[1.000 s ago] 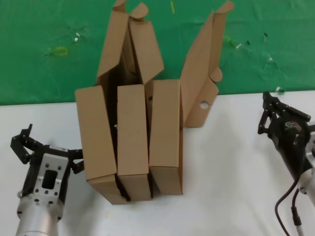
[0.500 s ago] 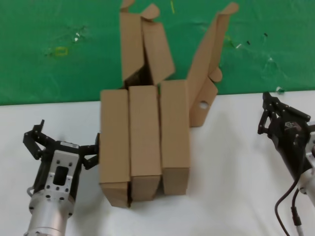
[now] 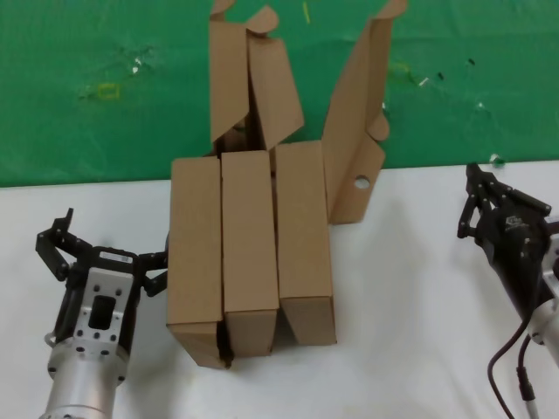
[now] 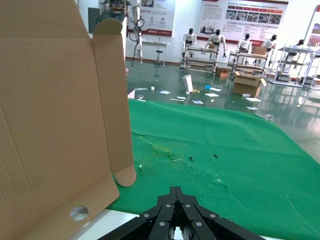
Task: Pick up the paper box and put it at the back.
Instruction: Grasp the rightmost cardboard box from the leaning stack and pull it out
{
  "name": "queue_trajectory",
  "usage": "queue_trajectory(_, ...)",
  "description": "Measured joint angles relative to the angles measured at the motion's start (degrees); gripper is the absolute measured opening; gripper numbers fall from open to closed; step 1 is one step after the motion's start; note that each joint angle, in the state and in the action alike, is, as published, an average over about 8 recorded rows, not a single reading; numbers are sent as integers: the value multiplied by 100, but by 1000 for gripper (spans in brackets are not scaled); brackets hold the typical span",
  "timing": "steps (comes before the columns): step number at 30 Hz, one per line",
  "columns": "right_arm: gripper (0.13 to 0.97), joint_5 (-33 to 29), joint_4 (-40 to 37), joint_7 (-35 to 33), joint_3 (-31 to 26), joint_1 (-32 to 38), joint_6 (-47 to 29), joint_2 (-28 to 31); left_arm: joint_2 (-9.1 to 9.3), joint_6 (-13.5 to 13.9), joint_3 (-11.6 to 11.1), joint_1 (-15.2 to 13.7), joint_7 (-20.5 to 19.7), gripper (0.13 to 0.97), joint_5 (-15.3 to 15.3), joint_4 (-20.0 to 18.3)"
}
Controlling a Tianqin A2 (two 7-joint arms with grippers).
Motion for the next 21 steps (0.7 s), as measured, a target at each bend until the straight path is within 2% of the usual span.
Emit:
queue_trajectory(5, 149, 0, 0, 0, 0, 0, 0, 0, 160, 230, -198, 80, -330, 966, 430, 105)
queue_trajectory(9, 152, 0, 0, 0, 0, 0, 0, 0, 232, 375, -312, 111, -521, 966, 619, 170)
queue_trajectory(15, 171, 77, 72, -2, -70, -25, 128, 141, 226, 535, -374, 119, -683, 966, 609, 221)
queue_trajectory(21, 220, 661, 476, -272, -394, -133, 752, 895, 185, 599, -391, 127, -773, 966, 520, 226)
